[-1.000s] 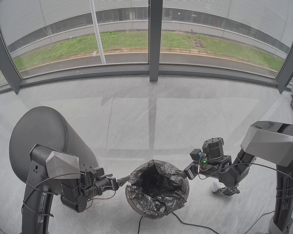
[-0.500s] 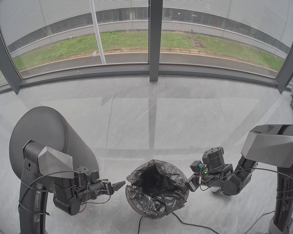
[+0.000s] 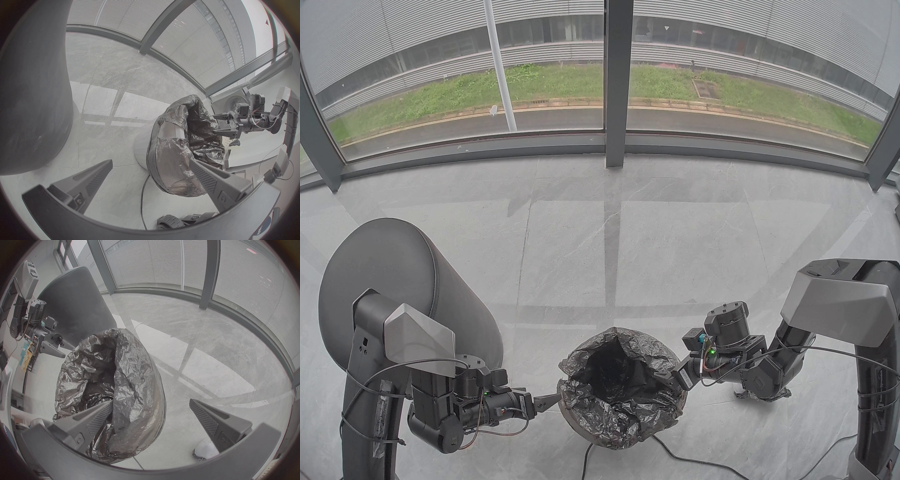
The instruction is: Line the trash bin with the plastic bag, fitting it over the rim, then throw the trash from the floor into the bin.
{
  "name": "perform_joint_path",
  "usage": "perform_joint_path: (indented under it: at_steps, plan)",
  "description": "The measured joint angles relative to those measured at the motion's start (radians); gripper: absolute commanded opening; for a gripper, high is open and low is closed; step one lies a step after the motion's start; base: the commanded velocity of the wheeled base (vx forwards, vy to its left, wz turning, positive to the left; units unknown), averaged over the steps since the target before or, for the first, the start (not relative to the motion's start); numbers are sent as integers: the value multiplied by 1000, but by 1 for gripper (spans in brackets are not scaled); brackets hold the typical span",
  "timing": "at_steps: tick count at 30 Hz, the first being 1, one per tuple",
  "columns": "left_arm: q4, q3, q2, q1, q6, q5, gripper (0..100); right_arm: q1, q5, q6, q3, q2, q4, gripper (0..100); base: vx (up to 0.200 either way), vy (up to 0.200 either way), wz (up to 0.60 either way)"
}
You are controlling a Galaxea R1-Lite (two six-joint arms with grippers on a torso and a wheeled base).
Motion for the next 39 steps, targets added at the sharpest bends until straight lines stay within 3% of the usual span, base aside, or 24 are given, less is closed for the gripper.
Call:
perform_joint_path:
  at_steps: [9, 10, 20, 39]
  plan:
    - [0, 4, 1, -1, 0, 4, 100, -2, 0, 40, -23, 11, 39, 100, 0, 0, 0]
    - [0, 4, 0, -1, 0, 4, 100, -2, 0, 43, -25, 11, 39, 0, 0, 0, 0]
    - [0, 10, 0, -1, 1, 7, 100, 1, 63, 77, -49, 21, 49, 0, 0, 0, 0]
    - [-1, 30, -11, 0, 2, 8, 100, 13, 53, 74, -35, 13, 38, 0, 0, 0, 0]
